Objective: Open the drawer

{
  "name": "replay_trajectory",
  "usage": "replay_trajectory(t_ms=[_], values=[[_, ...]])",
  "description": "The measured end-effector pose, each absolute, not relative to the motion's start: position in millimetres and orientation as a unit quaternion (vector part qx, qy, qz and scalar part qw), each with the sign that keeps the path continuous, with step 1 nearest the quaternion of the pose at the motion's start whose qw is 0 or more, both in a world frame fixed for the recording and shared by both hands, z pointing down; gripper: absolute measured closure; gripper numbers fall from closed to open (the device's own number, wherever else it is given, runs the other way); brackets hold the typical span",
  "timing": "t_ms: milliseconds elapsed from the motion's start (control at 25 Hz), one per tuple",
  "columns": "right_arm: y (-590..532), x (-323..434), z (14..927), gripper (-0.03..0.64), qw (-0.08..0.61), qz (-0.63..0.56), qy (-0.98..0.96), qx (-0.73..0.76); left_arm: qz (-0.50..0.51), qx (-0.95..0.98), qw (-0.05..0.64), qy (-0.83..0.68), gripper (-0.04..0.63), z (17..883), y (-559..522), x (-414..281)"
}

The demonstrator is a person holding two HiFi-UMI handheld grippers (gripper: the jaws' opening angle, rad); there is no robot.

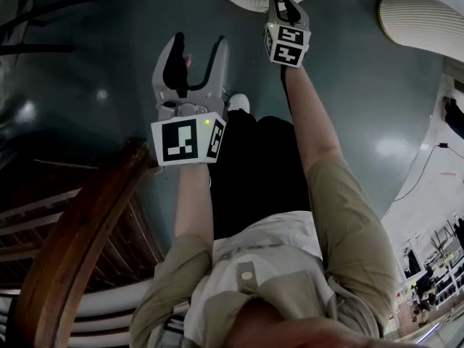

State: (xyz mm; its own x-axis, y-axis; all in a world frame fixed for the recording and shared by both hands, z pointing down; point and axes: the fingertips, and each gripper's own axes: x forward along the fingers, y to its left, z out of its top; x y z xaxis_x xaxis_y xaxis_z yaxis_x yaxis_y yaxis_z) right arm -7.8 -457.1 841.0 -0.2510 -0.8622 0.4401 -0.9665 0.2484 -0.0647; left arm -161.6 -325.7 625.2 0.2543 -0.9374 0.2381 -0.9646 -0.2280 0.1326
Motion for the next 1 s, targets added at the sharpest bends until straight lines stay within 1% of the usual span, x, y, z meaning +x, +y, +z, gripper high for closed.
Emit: replay_trajectory(t_ms=[320,760,1000], values=[[-456,-12,841,0.511,0.161,0.163,-0.782,0.580,0.058,0.779,0.132,-0.611,0.308,631,-316,-170],[-445,-9,841,0.512,0.169,0.168,-0.785,0.572,0.060,0.782,0.129,-0.607,0.308,627,-311,-160],[-429,-8,842,0.512,0.149,0.170,-0.791,0.568,0.062,0.785,0.130,-0.603,0.308,626,-307,-158]])
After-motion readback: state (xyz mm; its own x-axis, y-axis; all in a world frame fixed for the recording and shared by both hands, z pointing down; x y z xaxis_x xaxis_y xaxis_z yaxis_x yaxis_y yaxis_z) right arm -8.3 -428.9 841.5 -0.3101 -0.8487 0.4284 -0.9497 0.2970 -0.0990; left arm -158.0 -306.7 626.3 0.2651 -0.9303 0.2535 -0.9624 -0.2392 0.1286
